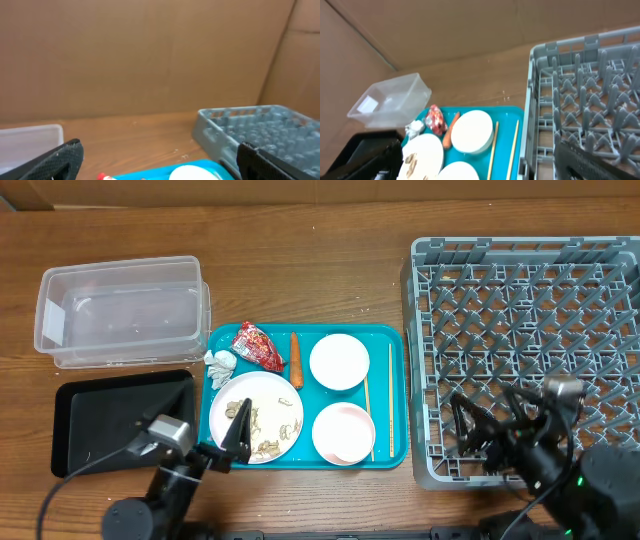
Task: Sort waste into correct bins and load items into the dishwasher
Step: 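Reach the left gripper over the tray and grasp the white cup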
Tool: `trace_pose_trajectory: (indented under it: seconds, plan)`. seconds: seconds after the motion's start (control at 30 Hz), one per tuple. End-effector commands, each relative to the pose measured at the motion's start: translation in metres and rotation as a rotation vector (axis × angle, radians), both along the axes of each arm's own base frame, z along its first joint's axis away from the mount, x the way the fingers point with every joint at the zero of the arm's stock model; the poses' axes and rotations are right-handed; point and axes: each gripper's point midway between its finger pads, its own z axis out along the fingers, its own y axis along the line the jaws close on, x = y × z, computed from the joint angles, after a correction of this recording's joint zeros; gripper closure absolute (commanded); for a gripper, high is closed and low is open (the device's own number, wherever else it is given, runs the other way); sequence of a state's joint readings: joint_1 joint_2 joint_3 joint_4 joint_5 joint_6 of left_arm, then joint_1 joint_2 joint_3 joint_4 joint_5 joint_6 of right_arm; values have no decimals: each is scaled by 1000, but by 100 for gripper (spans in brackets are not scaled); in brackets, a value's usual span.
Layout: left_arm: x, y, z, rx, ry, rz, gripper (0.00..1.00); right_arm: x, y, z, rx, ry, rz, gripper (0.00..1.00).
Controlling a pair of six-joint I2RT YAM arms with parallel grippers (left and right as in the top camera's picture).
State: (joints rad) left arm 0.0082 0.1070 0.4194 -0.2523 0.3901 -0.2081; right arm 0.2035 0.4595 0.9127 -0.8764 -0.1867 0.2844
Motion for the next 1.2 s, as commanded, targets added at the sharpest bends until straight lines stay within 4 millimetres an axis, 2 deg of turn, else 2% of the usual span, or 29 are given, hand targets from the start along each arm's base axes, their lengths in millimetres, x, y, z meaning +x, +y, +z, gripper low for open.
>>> trace_pose_trajectory:
  seconds: [0.0, 0.17, 0.37, 0.5, 0.63, 0.77, 0.87, 1.1, 1.17]
  plan:
    - [-4, -4, 20, -23, 125, -25, 0, 4, 7, 29, 15, -3, 32, 0]
    - [11, -9, 13, 12, 410, -66, 0, 5, 23, 42, 48, 5, 119, 0]
    - [31, -52, 1, 2, 657, -285, 0, 7, 21, 38, 46, 23, 102, 0]
    - [35, -95, -11, 90, 740, -411, 0, 16, 6, 19, 64, 131, -21, 0]
    - [32, -132, -37, 297, 772, -403, 0, 26, -2, -7, 40, 250, -92, 0]
    - [23, -154, -61, 407, 811, -437, 0, 37, -13, -19, 77, 320, -213, 0]
    - [17, -161, -81, 460, 878, -464, 0, 43, -17, -22, 78, 332, -245, 0]
    - [17, -161, -137, 571, 1069, -436, 0, 42, -17, -25, 70, 346, -244, 0]
    - [16, -165, -152, 609, 1106, -437, 11, 41, -17, -27, 68, 354, -244, 0]
